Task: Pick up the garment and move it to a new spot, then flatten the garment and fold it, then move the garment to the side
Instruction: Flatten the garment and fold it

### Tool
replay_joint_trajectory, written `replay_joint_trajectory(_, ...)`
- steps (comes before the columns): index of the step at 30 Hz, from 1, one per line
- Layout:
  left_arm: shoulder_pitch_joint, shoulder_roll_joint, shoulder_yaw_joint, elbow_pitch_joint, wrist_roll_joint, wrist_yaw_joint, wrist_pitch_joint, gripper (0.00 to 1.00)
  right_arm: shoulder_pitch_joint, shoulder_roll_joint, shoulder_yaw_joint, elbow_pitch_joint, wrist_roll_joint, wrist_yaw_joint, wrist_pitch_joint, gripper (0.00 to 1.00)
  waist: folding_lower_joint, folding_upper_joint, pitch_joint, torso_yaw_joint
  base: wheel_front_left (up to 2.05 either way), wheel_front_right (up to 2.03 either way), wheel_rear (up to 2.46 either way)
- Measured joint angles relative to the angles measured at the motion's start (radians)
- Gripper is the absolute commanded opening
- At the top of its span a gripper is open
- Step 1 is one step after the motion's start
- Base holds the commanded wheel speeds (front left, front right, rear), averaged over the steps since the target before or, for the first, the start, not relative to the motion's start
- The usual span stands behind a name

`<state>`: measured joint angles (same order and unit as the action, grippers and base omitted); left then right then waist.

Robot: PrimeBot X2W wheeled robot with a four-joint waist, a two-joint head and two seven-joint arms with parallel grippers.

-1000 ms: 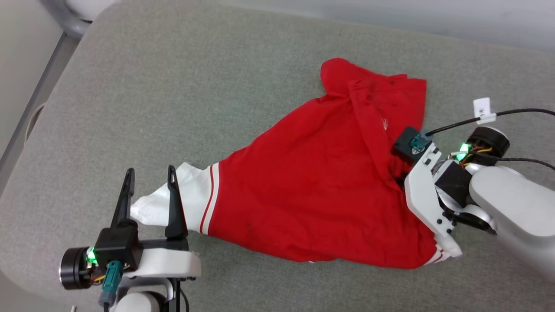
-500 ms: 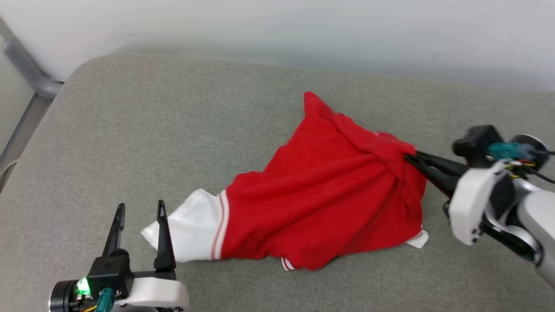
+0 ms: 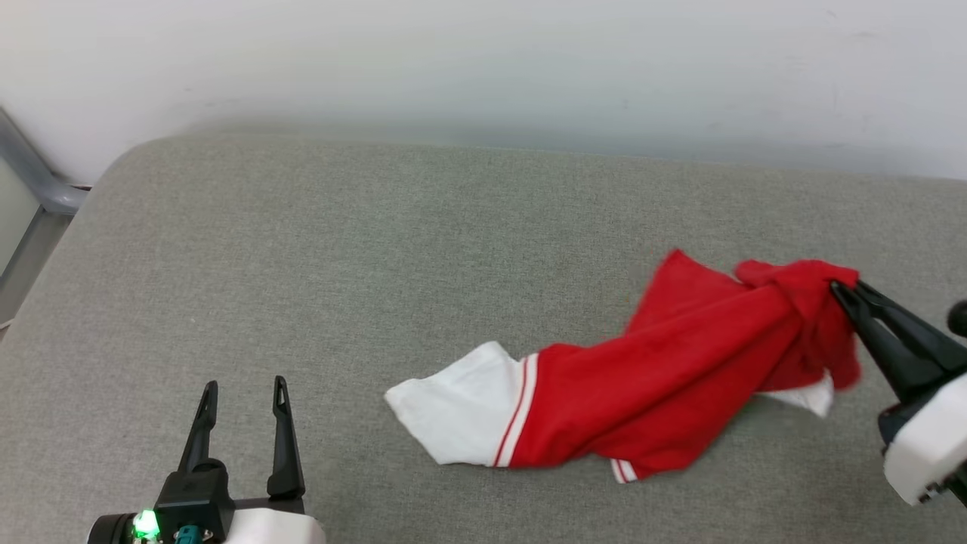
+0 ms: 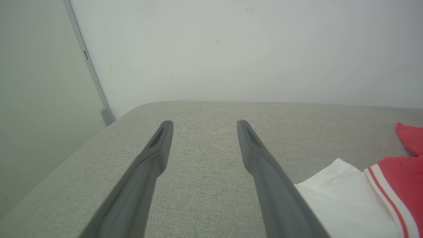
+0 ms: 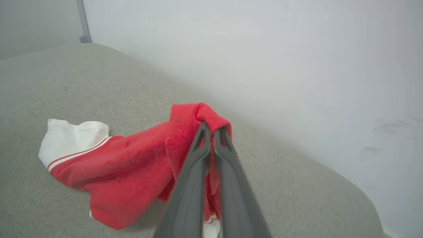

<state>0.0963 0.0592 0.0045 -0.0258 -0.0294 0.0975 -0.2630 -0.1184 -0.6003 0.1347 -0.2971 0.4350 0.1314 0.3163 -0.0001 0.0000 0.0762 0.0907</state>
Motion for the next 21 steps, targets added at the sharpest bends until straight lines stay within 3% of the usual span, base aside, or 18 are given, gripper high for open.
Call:
replay_joint_trajectory(5, 0.001, -0.001, -0.005, -0.002, 0.0, 0.0, 0.0, 1.0, 0.084, 0.056, -0.115, -0.154, -0.049, 0.0, 0.087, 0.0, 0.0, 0.0, 0.005, 0.008, 0.0, 0.0, 0.0)
replay_joint_trajectory(11, -0.007, -0.002, -0.017, -0.002, -0.001, -0.001, 0.0, 1.0, 0.068, 0.056, -0.15, -0.183, -0.065, 0.0, 0.117, 0.0, 0.0, 0.0, 0.028, 0.025, 0.0, 0.0, 0.0)
replay_joint_trajectory(16, -0.036, -0.004, -0.028, -0.01, -0.001, 0.002, 0.0, 1.0, -0.058, 0.006, -0.105, -0.133, -0.064, 0.0, 0.117, 0.0, 0.0001, 0.0001, 0.068, 0.043, 0.0, 0.0, 0.0)
replay_joint_trajectory(21, -0.091, -0.006, -0.046, -0.01, -0.01, -0.001, 0.0, 1.0, -0.275, -0.051, 0.022, -0.016, -0.048, 0.0, 0.122, 0.0, 0.0001, 0.0, 0.13, 0.067, 0.0, 0.0, 0.0)
